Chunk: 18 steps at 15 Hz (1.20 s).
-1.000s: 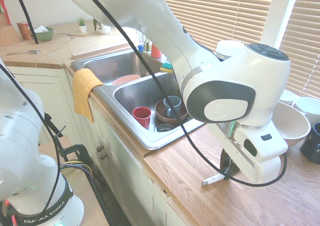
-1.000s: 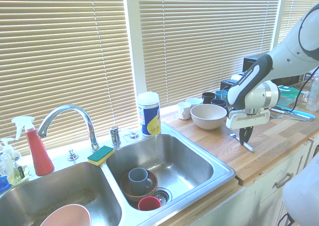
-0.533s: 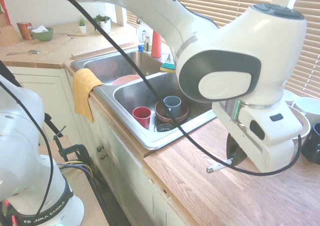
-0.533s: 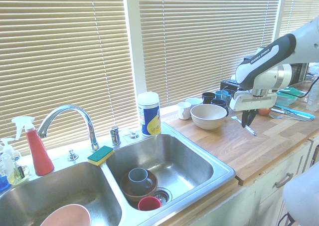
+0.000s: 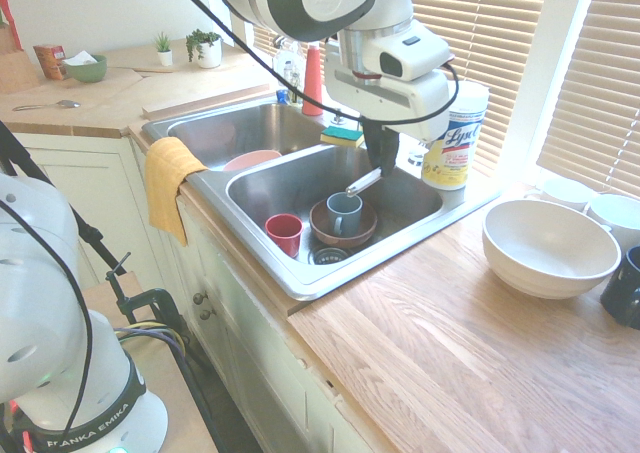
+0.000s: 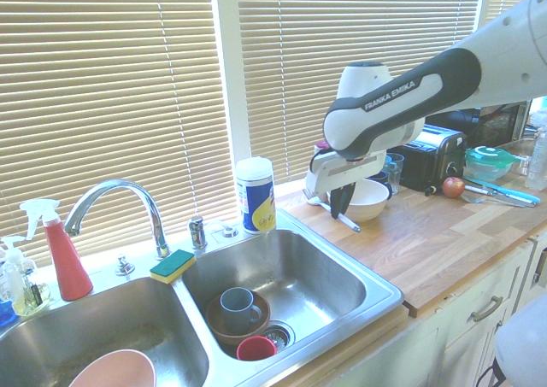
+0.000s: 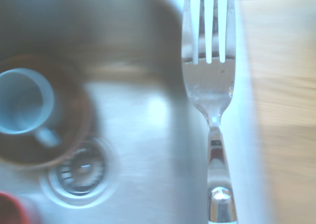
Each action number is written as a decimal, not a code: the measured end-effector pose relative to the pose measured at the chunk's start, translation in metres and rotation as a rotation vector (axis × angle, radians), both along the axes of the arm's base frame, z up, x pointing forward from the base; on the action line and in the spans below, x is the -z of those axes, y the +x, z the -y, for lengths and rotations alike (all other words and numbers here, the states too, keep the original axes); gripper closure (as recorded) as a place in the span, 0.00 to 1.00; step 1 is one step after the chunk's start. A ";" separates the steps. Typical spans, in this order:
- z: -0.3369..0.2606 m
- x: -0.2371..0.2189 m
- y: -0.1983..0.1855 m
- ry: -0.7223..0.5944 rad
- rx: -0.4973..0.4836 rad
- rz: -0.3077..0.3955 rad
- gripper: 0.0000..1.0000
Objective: Put the fork into the sink
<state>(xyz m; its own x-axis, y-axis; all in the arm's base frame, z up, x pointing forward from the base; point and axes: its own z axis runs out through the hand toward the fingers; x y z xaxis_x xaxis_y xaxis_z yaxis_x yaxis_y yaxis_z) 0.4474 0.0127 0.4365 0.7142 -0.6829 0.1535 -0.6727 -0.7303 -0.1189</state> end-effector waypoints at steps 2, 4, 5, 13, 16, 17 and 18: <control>-0.041 0.041 0.015 0.004 -0.058 -0.037 1.00; -0.069 0.080 0.021 0.015 -0.103 -0.077 1.00; -0.077 0.097 0.022 0.021 -0.112 -0.097 1.00; -0.090 0.209 0.034 0.001 -0.098 -0.204 1.00; -0.090 0.244 0.038 -0.002 -0.095 -0.236 1.00; -0.091 0.256 0.036 -0.004 -0.094 -0.249 1.00; -0.090 0.267 0.035 -0.008 -0.092 -0.258 1.00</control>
